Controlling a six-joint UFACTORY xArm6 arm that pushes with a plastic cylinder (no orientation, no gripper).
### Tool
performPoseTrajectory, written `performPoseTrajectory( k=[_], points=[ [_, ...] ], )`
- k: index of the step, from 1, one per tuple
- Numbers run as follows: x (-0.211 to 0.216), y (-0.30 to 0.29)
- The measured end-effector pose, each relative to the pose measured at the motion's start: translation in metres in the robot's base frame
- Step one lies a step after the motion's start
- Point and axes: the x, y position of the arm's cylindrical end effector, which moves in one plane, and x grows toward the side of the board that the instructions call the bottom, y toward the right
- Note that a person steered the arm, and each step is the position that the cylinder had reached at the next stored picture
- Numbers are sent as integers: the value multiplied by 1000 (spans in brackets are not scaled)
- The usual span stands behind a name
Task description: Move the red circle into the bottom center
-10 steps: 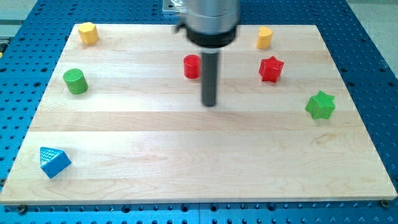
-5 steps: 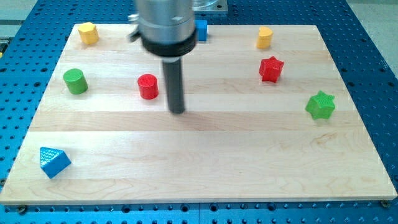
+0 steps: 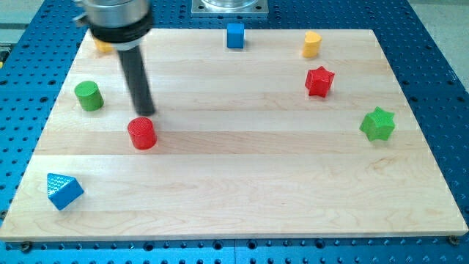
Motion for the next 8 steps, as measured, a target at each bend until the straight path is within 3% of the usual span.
performPoseTrajectory(
  k=[1, 2, 4, 6, 8],
  points=[
    [68, 12],
    [98, 49],
    [62, 55],
    [58, 100],
    [108, 117]
  ],
)
